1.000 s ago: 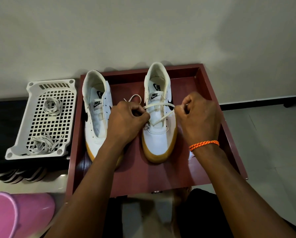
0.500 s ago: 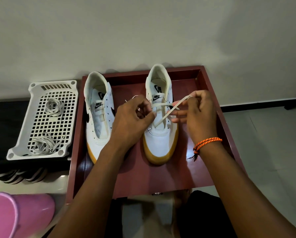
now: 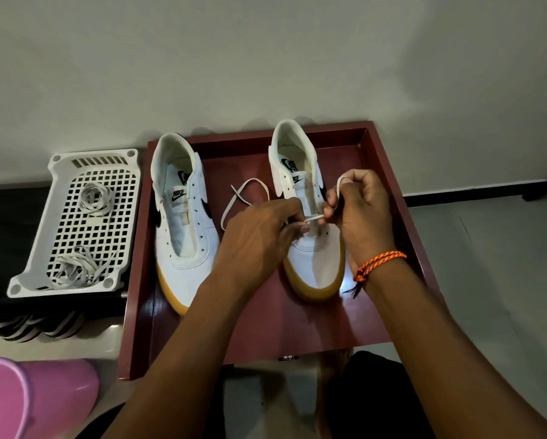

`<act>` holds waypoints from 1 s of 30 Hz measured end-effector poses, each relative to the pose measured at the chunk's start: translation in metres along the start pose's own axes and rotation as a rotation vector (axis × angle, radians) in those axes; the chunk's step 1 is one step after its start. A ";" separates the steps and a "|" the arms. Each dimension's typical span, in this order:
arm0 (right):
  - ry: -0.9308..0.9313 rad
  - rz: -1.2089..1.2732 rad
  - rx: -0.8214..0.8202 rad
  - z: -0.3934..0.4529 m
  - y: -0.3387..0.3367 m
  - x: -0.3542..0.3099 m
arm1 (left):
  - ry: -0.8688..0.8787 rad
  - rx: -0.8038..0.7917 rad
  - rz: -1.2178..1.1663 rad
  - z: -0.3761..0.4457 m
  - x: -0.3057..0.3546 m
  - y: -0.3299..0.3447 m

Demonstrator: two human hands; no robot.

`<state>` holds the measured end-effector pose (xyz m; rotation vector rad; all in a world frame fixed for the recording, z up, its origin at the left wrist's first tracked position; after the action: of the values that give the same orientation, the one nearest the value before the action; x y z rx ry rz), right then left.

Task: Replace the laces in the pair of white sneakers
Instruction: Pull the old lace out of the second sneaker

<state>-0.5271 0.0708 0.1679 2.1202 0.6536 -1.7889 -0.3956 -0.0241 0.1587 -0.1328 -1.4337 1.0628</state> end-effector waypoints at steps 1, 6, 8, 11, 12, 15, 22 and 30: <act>0.018 -0.021 -0.002 0.000 0.001 0.003 | 0.010 0.000 0.027 0.000 0.001 0.001; 0.085 -0.106 0.038 0.001 0.005 0.015 | 0.097 0.011 0.113 -0.004 0.010 0.011; 0.113 -0.108 0.072 0.004 0.005 0.017 | 0.131 0.012 0.139 -0.005 0.015 0.015; 0.187 -0.004 0.095 0.004 0.003 0.019 | 0.135 0.006 0.136 -0.003 0.013 0.017; 0.213 0.047 0.096 0.003 0.002 0.019 | 0.130 0.006 0.129 -0.003 0.011 0.016; 0.263 0.163 0.108 0.001 0.003 0.017 | 0.146 -0.001 0.095 -0.005 0.011 0.016; 0.326 0.288 0.157 0.000 0.002 0.015 | 0.047 0.010 -0.046 -0.005 0.006 0.026; 0.305 0.310 0.181 0.000 0.001 0.014 | -0.137 0.126 -0.170 -0.004 0.000 0.040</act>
<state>-0.5252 0.0720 0.1541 2.4823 0.2142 -1.4202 -0.4131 0.0005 0.1321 0.1528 -1.4678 1.0331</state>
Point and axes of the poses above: each hand's wrist, its own z-axis towards the middle knuckle, its own y-axis out of the palm, x = y × z, the point moved 1 cm from there along z, towards the middle knuckle, and after that the axes turned 12 degrees about -z, right-handed, at the moved point
